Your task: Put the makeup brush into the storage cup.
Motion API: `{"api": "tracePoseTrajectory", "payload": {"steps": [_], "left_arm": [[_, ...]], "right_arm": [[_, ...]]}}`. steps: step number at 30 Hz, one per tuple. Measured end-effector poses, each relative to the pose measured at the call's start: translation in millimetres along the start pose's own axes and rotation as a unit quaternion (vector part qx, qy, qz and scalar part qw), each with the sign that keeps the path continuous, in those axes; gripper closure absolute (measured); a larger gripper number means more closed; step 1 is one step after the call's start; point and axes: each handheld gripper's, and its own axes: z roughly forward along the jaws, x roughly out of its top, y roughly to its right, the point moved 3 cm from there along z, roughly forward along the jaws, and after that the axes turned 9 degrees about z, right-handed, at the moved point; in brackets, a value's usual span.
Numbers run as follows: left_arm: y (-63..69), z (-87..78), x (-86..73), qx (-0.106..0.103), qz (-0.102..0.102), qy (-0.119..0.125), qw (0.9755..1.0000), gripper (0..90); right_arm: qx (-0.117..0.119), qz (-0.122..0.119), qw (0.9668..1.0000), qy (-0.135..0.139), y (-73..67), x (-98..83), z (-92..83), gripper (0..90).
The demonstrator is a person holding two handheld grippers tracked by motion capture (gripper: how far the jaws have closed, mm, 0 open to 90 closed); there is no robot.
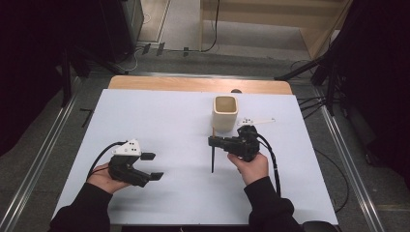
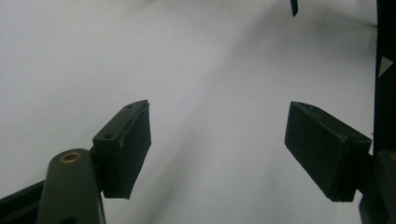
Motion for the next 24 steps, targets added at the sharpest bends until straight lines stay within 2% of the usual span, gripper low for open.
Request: {"api": "tracePoseTrajectory", "payload": {"steps": [12,24], "left_arm": [[-2.9,0.1,-1.5,0.004,-0.007,-0.002,1.0000,23.4],[-3.4,-0.7,-1.7,0.005,-0.009,-0.003,0.9999,23.4]], "right_arm": [[-0.013,-0.007,0.9999,-0.005,4.0,14.0,-5.2,83.6],[-0.024,-0.018,0.9996,0.003,2.1,30.7,-10.9,83.6]]}}
